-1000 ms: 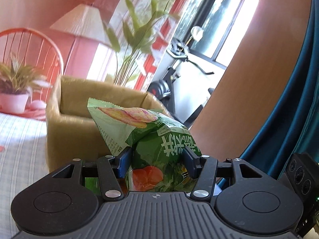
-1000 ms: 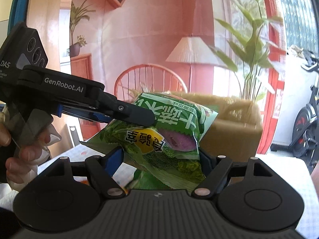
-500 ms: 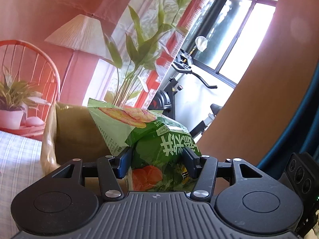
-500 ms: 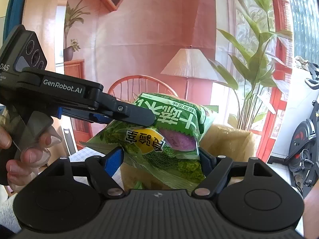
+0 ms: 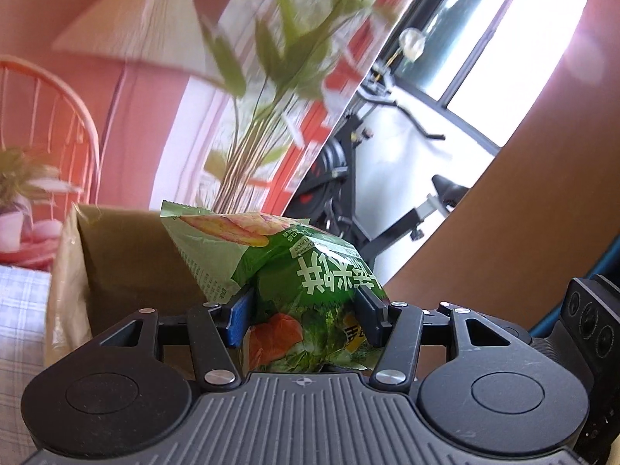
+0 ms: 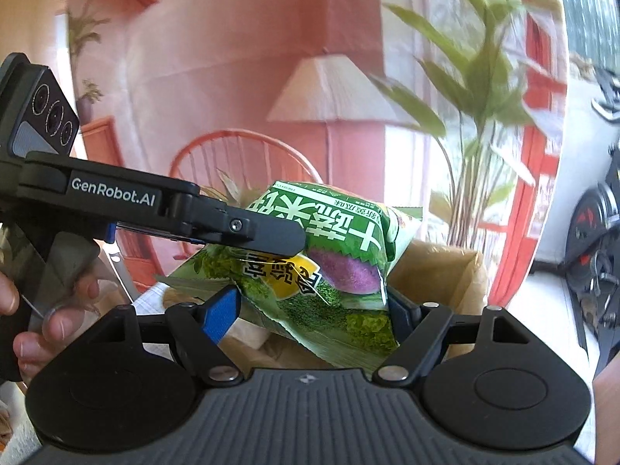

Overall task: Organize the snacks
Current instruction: 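Lift the green chip bag with both tools over the box opening, then open both tools to drop the green bag into the box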

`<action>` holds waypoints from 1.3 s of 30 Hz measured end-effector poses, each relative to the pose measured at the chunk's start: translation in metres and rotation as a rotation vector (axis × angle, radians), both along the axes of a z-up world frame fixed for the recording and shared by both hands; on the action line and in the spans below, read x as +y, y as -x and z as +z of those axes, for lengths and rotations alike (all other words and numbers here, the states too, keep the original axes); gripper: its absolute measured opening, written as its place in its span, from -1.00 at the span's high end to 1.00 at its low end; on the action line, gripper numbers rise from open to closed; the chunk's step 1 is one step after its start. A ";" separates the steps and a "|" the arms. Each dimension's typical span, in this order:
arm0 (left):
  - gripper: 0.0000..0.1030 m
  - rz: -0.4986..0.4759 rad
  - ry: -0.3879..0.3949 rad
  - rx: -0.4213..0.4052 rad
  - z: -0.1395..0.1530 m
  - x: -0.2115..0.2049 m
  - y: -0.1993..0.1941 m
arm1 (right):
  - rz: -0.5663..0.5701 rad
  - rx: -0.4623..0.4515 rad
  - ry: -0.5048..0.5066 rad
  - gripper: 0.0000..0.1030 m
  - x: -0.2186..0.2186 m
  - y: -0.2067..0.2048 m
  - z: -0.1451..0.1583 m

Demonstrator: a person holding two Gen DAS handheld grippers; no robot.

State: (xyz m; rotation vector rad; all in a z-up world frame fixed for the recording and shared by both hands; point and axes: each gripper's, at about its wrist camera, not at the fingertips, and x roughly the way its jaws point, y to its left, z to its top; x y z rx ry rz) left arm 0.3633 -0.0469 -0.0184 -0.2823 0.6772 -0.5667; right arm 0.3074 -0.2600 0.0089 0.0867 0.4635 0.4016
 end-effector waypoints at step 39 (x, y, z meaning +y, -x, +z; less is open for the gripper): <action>-0.45 0.090 -0.146 -0.054 -0.001 0.082 0.058 | -0.149 0.066 -0.100 -0.56 -0.009 0.040 -0.027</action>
